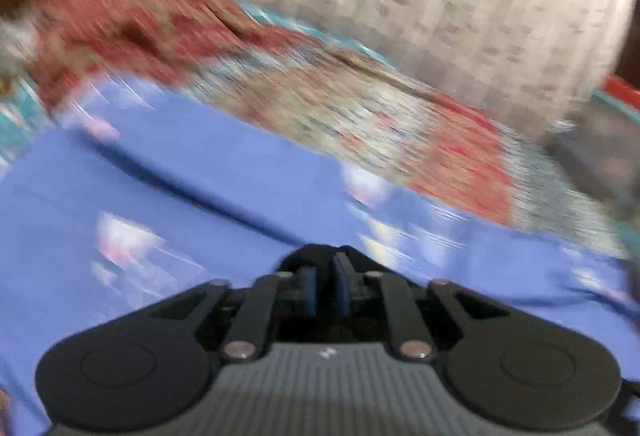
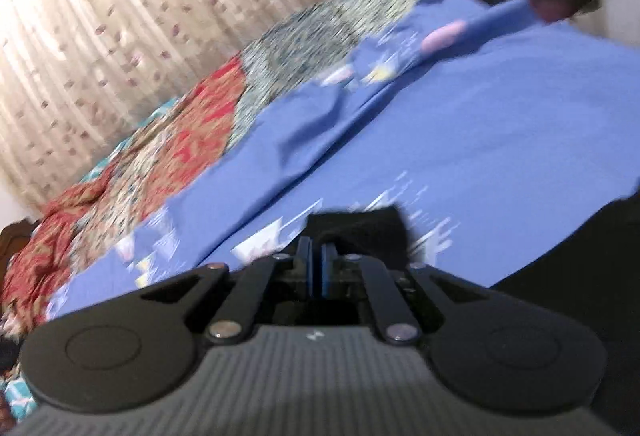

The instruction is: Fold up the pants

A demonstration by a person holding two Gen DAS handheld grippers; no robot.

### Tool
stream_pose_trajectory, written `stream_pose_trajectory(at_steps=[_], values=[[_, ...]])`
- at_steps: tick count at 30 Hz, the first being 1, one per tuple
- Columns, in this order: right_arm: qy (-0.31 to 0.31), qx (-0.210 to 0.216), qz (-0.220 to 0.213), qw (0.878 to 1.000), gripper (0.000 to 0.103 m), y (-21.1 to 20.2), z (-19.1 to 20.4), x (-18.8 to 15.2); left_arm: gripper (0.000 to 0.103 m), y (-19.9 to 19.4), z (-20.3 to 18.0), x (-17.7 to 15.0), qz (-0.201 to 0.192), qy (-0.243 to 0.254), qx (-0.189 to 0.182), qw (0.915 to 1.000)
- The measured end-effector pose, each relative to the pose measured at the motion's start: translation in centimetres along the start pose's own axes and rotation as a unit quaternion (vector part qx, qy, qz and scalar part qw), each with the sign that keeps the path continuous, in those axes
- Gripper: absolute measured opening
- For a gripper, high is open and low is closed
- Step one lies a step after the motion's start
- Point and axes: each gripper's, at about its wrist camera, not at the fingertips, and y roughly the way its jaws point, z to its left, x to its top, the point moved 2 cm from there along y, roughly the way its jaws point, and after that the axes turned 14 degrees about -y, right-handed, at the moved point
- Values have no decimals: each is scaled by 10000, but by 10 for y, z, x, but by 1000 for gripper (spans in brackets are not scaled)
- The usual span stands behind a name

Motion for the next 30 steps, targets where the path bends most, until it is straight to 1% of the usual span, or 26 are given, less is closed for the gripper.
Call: stream_pose_trajectory(at_steps=[1,2,3,4,5,6,7,9,10,11,12,13,14,15,16,17,18,19,21,23,24,25,27,28,29,30], values=[[-50,8,95,9999,10,6,5,-4,30,7,1,-2,186,-100,130,9997],[-125,12,199,9997,11,11,9,-9,37,12,4,-7,385,-252,82,9989],[-192,18,281,9994,13,15,12,-14,42,11,12,-17,569,-364,-59,9977],[-252,13,365,9990,14,18,13,-19,48,10,17,-28,670,-318,-79,9972],[-287,-2,434,9986,16,20,13,-22,59,6,22,-40,756,-206,-1,9969],[-282,-17,485,9984,17,21,12,-25,74,2,31,-53,852,-96,147,9962],[-253,-26,520,9983,17,21,12,-28,79,-5,43,-66,904,-83,252,9956],[-178,-31,604,9980,18,22,7,-33,81,-24,69,-84,1125,-343,279,9927],[-156,-47,647,9978,19,22,5,-36,83,-31,79,-94,1370,-602,193,9885],[-140,-62,685,9975,20,21,2,-38,91,-36,88,-100,1540,-830,97,9845],[-119,-71,717,9973,21,19,1,-41,99,-45,99,-108,1710,-1165,-44,9783],[-74,-118,723,9973,23,19,8,-47,101,-49,109,-116,1857,-1491,-198,9710],[-47,-140,737,9972,24,19,7,-50,102,-49,116,-124,2075,-1811,-373,9606],[-26,-170,731,9972,24,19,6,-51,99,-44,119,-134,2341,-2097,-565,9476],[33,-225,688,9974,25,17,4,-51,93,-39,120,-142,2498,-2301,-698,9380],[126,-257,626,9976,25,15,0,-50,62,-33,118,-152,2621,-2380,-715,9325],[230,-285,568,9977,27,13,-3,-49,15,-26,113,-159,2776,-2282,-601,9313],[315,-318,522,9976,29,11,-7,-47,8,-20,108,-164,2891,-2158,-463,9315],[349,-452,439,9974,31,6,-14,-40,7,-28,105,-165,2768,-1972,-317,9399],[287,-631,269,9972,33,-3,-23,-30,7,-51,112,-156,2523,-1797,-194,9506],[290,-686,194,9970,36,-7,-29,-26,7,-67,121,-150,2375,-1781,-131,9548],[316,-729,132,9968,40,-10,-37,-23,7,-81,132,-146,2279,-1825,-70,9564],[412,-826,50,9957,41,-12,-52,-20,8,-108,157,-144,2243,-2048,7,9528],[486,-845,58,9952,42,-10,-59,-20,13,-116,164,-147,2286,-2119,13,9502],[585,-834,90,9948,42,-7,-65,-21,31,-124,168,-151,2338,-2150,56,9482],[713,-800,148,9941,42,-2,-70,-23,55,-132,172,-155,2327,-2121,280,9487]])
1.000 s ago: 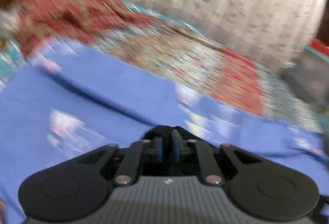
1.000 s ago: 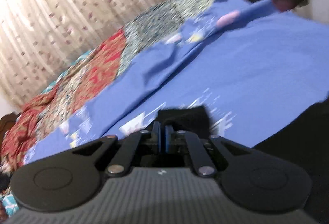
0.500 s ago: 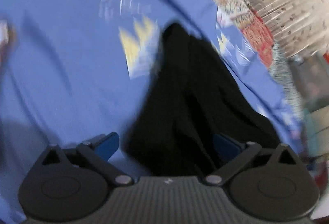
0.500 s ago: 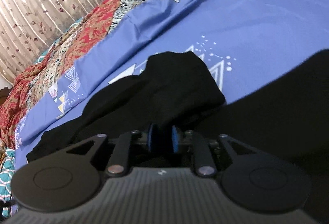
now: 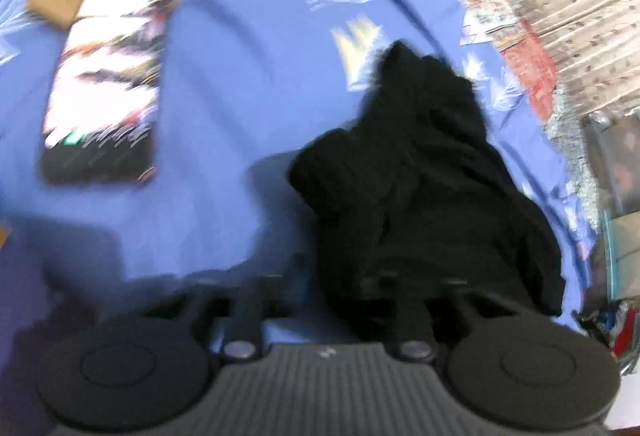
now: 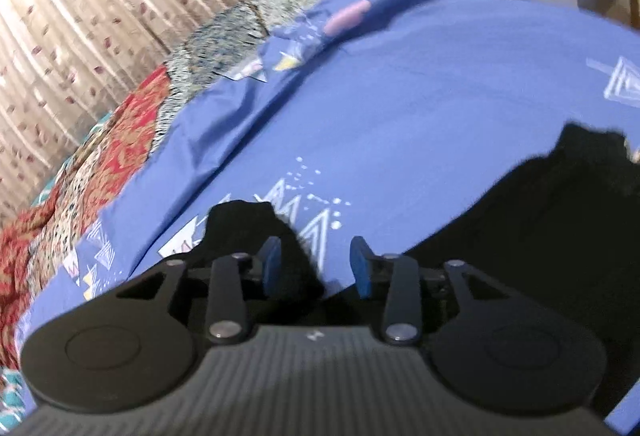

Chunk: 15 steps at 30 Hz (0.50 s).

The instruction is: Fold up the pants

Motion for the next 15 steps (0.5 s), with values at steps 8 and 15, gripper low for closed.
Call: stream_pose_trajectory(at_steps=[8,15], values=[[588,433,388,9966,60,58,-4,6,64,-9,-51,28,-861,488,43,9951],[-1012,2185,224,9703,10,48,124,35,60,63,-164,54,-914,1421,-382,9849]])
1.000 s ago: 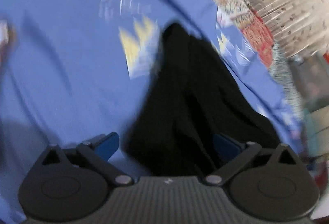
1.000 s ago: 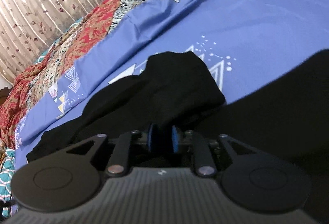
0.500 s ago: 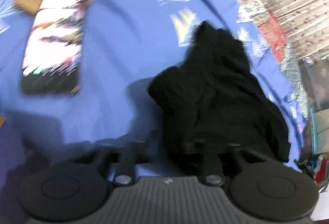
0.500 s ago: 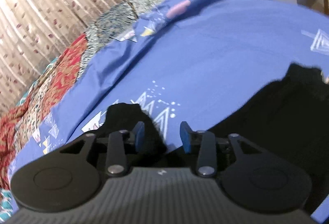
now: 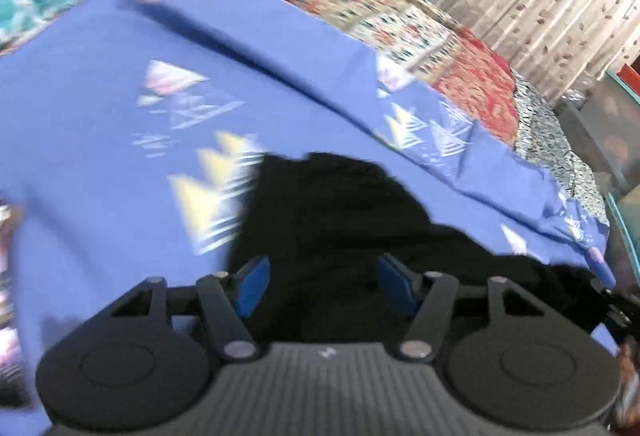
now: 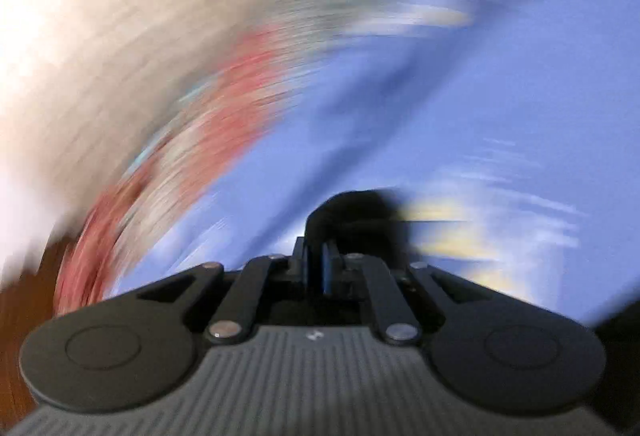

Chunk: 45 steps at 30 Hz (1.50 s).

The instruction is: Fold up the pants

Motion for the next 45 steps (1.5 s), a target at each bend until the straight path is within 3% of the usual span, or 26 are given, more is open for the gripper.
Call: stream_pose_trajectory(at_steps=[1,3,4,5,6,7,9,14,16,18,19,21,22,24,25,27,30,32,35,36,38,39,40,41,42,45], values=[[-734,525,291,9955,14,3,42,-7,60,8,-10,-3,34,39,-33,10000],[-1834,1514,1108,9650,17,-2,106,-42,60,33,-27,0,15,180,-1,9998],[-2099,1822,1321,9515,25,-9,122,-59,60,45,-33,2,-23,255,103,9996],[-2294,2094,1523,9383,34,-17,134,-78,60,49,-34,0,-28,322,168,9993],[-2436,2195,1664,9299,55,-23,139,-91,61,61,-36,1,-5,389,251,9989],[-2580,2120,1677,9276,57,-28,139,-99,61,66,-34,1,18,406,313,9987],[-2872,1645,1533,9311,57,-35,135,-102,61,79,-31,0,90,385,439,9983],[-2399,1062,1135,9583,57,-19,114,-60,61,91,-17,-3,178,256,464,9984],[-2466,850,941,9608,73,-2,111,-45,61,93,-16,1,188,246,407,9987],[-2133,677,935,9701,86,23,92,-36,61,92,-15,2,199,240,405,9987],[-1914,637,1044,9739,87,37,80,-35,61,92,-15,3,216,237,420,9986],[-1639,479,1559,9729,83,69,65,-43,61,91,-18,4,250,262,469,9982],[-1575,417,1793,9702,47,82,63,-48,61,90,-20,5,271,278,486,9981],[-1452,528,1983,9679,22,84,66,-51,61,82,-26,7,241,348,421,9982],[-1633,499,1713,9703,15,73,74,-42,62,77,-29,8,187,421,376,9982],[-1842,511,1009,9764,15,40,80,-12,63,66,-39,10,21,636,357,9973],[-1921,-45,174,9812,15,-13,60,34,64,53,-59,11,-322,1114,377,9925],[-2010,-833,-241,9758,15,-44,33,61,68,49,-77,8,-644,1636,492,9832],[-1511,-2027,-603,9656,15,-88,-30,89,72,59,-103,3,-848,2343,669,9662],[-1437,-2428,-653,9571,17,-95,-46,93,72,67,-111,1,-820,2550,709,9609],[-1413,-3311,-527,9315,29,-104,-85,89,73,87,-123,-3,-690,2874,809,9519],[-1413,-3796,-245,9140,56,-99,-102,83,74,100,-128,-5,-571,3079,898,9454],[-1426,-4280,130,8923,66,-93,-116,73,74,114,-131,-8,-477,3276,1022,9381],[-1407,-4628,355,8745,65,-89,-125,65,74,125,-132,-10,-422,3408,1130,9324],[-1296,-4720,437,8709,64,-88,-127,55,74,136,-132,-12,-337,3543,1214,9266],[-836,-3724,76,9243,64,-96,-113,34,73,160,-125,-20,-125,3789,1407,9146]])
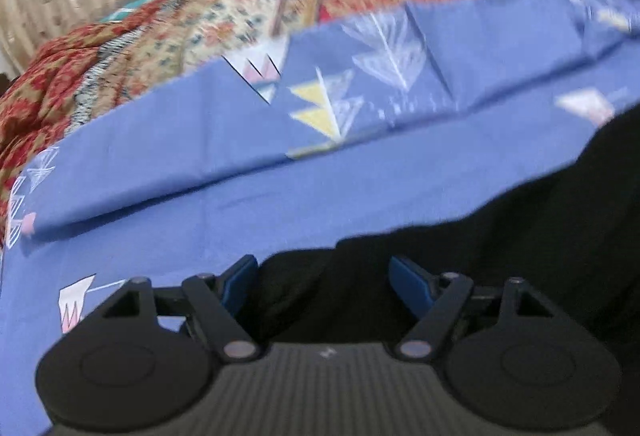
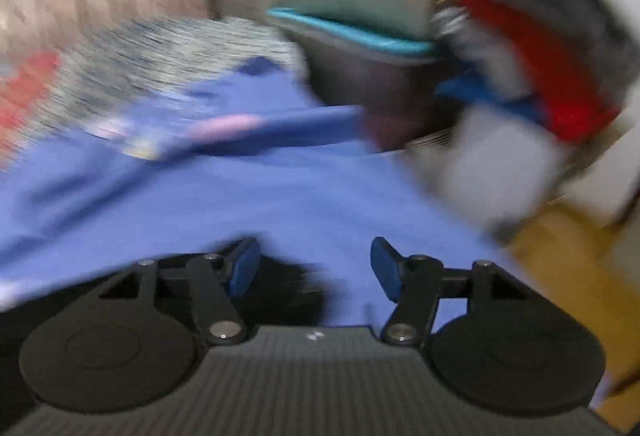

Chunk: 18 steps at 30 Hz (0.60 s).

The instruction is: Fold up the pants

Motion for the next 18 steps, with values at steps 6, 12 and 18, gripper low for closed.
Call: stream_pose_trajectory(at_steps=[6,12,18], values=[[-367,949,290,9944,65,34,80,17,16,17,-8,-15,65,309,232,9992],[-1051,845,1131,9844,36,115,130,1,12,1,-9,-17,-583,454,814,9939],[-603,326,612,9958,2,125,122,22,14,-6,6,17,-1041,-284,1151,9875]])
